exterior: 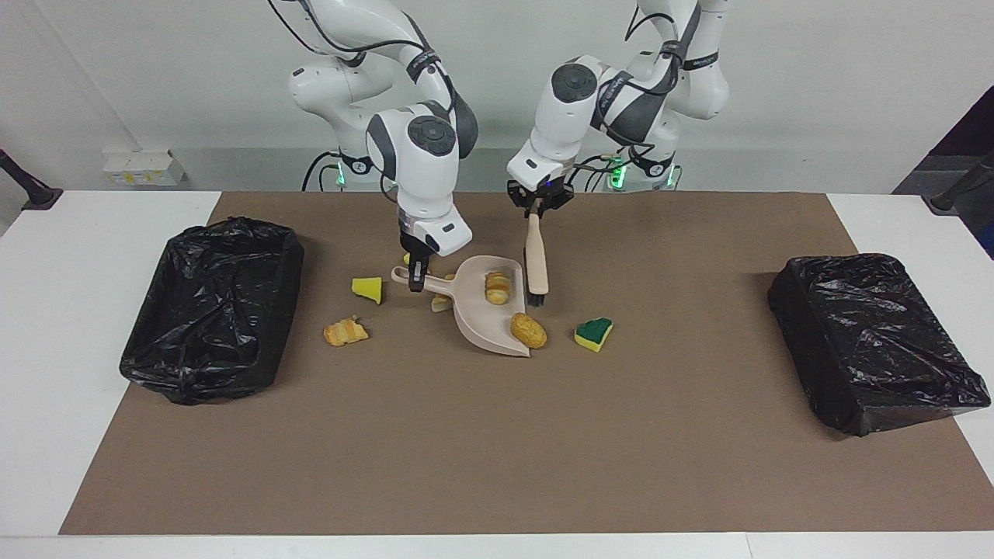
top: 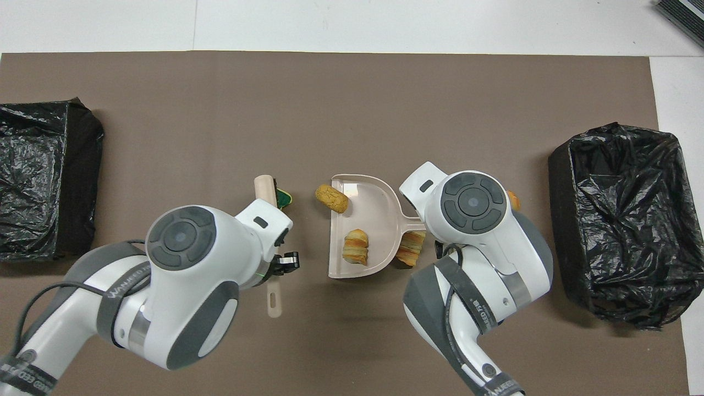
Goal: Sweep and dump trash in bin
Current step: 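Sweep the bread and sponge pieces into the dustpan with the left gripper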
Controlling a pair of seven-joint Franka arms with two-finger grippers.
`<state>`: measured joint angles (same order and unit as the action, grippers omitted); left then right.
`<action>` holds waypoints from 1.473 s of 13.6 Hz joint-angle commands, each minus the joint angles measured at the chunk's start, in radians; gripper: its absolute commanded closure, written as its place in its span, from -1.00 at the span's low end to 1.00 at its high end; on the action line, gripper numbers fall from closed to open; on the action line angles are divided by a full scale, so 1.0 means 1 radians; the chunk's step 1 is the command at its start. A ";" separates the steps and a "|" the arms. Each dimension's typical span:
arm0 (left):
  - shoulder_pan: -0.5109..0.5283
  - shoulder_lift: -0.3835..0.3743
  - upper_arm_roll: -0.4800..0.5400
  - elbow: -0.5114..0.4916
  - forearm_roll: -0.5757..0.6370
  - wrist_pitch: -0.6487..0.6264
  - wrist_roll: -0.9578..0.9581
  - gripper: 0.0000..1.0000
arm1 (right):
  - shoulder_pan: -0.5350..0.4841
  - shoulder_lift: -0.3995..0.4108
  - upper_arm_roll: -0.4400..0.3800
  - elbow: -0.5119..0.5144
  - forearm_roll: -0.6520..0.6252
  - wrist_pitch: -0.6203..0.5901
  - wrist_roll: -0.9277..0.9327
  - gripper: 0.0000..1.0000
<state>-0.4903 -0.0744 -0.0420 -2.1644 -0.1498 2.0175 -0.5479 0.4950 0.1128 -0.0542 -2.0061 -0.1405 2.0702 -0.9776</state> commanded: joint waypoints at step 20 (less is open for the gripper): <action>-0.072 0.171 -0.024 -0.025 0.105 0.194 0.135 1.00 | 0.013 0.016 0.004 -0.025 0.073 0.080 0.097 1.00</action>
<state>-0.4970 0.0945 -0.0758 -2.1853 -0.0453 2.2029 -0.3714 0.5076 0.1379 -0.0530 -2.0171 -0.0848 2.1382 -0.9101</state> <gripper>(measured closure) 0.744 0.678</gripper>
